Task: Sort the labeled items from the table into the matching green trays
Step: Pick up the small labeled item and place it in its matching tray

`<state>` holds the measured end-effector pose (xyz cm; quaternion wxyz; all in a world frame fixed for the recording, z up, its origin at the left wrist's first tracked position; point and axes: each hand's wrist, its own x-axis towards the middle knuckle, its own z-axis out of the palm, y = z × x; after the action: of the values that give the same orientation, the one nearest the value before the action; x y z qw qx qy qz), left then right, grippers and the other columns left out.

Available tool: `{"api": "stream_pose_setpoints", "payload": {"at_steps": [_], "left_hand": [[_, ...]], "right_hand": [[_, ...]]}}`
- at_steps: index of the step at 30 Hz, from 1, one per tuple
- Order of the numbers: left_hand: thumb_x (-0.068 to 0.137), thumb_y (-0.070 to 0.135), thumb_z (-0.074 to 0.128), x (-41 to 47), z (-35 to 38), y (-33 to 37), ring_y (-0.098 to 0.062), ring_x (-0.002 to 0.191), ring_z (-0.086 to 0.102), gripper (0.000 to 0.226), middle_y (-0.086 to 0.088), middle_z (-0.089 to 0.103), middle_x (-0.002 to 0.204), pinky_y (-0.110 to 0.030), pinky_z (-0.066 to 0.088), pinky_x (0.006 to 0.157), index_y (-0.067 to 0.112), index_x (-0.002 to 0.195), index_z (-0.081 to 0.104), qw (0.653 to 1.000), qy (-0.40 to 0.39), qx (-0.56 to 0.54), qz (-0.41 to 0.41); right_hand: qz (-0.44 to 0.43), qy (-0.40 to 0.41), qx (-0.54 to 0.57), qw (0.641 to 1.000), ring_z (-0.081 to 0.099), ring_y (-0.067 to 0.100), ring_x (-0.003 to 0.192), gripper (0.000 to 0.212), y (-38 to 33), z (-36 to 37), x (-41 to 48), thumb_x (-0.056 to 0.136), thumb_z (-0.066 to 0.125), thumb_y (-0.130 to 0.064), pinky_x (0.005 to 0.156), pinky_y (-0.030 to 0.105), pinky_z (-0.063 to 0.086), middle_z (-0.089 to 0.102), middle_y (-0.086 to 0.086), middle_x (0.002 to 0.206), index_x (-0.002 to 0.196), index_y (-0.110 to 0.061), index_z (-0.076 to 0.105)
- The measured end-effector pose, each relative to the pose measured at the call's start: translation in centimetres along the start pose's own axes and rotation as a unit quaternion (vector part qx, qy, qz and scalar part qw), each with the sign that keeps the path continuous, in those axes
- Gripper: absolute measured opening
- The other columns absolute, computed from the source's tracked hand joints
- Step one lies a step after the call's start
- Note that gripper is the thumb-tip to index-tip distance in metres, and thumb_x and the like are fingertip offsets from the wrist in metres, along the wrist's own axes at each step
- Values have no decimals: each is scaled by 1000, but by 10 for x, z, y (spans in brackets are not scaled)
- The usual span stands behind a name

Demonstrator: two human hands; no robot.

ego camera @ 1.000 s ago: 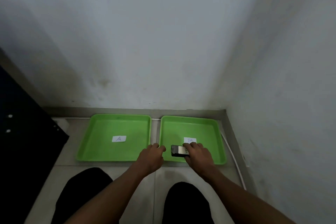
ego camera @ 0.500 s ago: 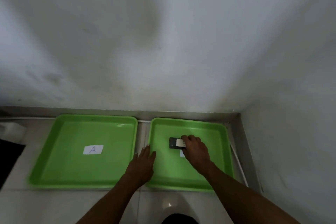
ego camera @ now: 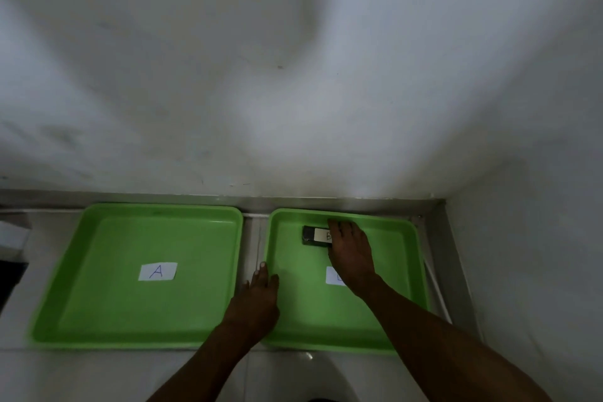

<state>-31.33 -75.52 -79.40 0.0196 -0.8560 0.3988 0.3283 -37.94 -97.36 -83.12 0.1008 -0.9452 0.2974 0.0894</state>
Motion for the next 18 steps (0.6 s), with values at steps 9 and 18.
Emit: {"api": "stream_pose_setpoints", "payload": {"at_steps": [9,18], "left_hand": [[96,10,44,-57,-35,5,-37,152,17,59,-24,14,164,-51,25,121,6,152,27,998,51,29,16],[94,10,46,-163,-68,-12,-41,150,19,59,-26,20,161,-58,26,120,4,150,30,987,125,82,54]], "right_hand": [[-10,16,26,999,38,29,135,56,-25,-57,-80,87,50,-9,108,39,40,43,16,146,142,-9,37],[-51,55,22,997,38,31,136,56,-102,-110,-193,90,49,-14,110,43,39,39,19,148,144,-8,33]]}}
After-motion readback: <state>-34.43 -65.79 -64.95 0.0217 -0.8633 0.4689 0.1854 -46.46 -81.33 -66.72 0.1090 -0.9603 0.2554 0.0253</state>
